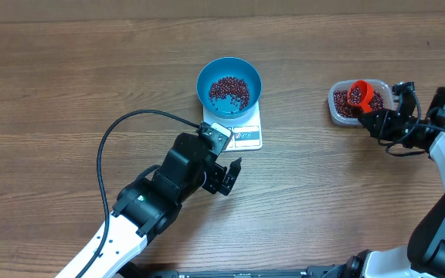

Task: Scoop item into bowl and weigh 150g on scale
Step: 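Scoop beans and lift the filled scoop out of the container, then carry the filled scoop with the right gripper over the blue bowl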

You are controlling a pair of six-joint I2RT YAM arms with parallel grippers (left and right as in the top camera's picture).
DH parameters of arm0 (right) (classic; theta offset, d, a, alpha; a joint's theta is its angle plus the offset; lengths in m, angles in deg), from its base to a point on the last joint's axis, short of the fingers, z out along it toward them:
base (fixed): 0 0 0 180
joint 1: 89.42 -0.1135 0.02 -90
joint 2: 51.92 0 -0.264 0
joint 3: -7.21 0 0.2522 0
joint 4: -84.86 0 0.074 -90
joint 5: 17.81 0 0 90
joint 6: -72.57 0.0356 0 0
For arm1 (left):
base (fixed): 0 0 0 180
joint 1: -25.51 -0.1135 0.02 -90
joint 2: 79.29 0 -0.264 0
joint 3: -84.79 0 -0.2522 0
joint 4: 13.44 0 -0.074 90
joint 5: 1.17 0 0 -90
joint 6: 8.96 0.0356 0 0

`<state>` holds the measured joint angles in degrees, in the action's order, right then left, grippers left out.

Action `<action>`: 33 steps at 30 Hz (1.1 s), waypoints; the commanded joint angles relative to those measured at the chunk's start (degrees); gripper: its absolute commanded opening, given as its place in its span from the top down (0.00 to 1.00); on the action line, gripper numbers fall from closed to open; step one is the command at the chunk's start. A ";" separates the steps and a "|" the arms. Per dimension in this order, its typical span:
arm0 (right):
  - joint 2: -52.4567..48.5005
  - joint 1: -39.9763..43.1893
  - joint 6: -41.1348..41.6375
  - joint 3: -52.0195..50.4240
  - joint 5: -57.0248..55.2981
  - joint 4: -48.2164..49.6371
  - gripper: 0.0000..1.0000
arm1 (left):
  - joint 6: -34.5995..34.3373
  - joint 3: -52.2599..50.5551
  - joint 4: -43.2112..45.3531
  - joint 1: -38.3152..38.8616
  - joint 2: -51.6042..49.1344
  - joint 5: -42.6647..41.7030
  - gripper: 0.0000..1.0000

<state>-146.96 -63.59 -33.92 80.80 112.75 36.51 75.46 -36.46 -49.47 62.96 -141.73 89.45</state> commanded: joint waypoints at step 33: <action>-0.28 -9.46 14.38 4.33 30.08 2.67 0.96 | 0.28 1.38 0.22 -0.31 -0.04 -0.24 0.00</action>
<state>-146.96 -70.78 -21.38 81.92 140.59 38.35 75.46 -36.46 -49.47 62.96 -141.73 89.45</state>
